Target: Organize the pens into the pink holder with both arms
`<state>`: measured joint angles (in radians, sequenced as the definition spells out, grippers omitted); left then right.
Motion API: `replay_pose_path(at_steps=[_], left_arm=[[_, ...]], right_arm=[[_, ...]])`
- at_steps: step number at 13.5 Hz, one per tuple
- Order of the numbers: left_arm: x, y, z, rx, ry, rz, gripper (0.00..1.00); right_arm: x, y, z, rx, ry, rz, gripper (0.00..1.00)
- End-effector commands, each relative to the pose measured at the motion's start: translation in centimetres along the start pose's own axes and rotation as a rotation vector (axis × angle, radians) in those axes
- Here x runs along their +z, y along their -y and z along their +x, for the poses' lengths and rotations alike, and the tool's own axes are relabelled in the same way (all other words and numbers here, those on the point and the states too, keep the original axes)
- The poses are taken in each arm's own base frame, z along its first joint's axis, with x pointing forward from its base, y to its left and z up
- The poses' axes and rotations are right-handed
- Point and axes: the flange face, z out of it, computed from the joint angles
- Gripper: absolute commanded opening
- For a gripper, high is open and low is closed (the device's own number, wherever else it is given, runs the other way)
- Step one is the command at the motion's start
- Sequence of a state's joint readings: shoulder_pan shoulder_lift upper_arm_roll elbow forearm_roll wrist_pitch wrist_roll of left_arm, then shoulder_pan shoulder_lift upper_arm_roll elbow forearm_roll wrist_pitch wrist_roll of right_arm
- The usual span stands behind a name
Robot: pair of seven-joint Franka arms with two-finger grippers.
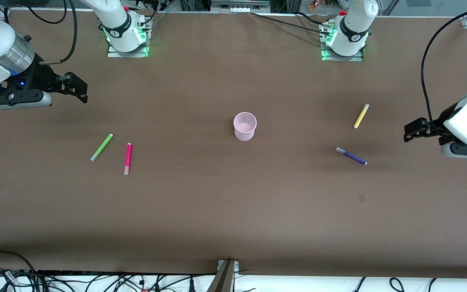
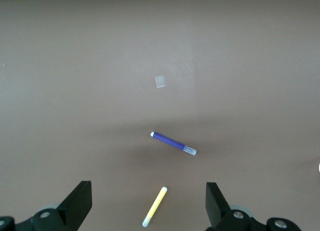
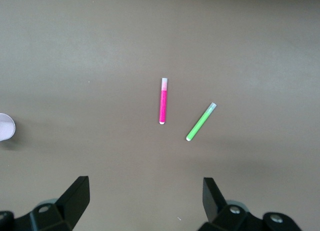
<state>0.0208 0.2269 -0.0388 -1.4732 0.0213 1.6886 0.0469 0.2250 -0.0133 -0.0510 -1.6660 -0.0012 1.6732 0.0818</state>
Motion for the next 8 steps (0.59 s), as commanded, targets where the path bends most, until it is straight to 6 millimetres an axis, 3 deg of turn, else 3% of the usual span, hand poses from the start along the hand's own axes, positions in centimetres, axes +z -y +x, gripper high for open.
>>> replay_pose_path(at_steps=[1, 8], left_arm=[[-0.33, -0.04, 0.17, 0.004, 0.008, -0.016, 1.0], [-0.47, -0.01, 0.04, -0.001, 0.013, -0.023, 1.0]], right_arm=[[-0.27, -0.07, -0.33, 0.006, 0.001, 0.002, 1.0], [-0.28, 0.12, -0.19, 0.005, -0.008, 0.002, 1.0]])
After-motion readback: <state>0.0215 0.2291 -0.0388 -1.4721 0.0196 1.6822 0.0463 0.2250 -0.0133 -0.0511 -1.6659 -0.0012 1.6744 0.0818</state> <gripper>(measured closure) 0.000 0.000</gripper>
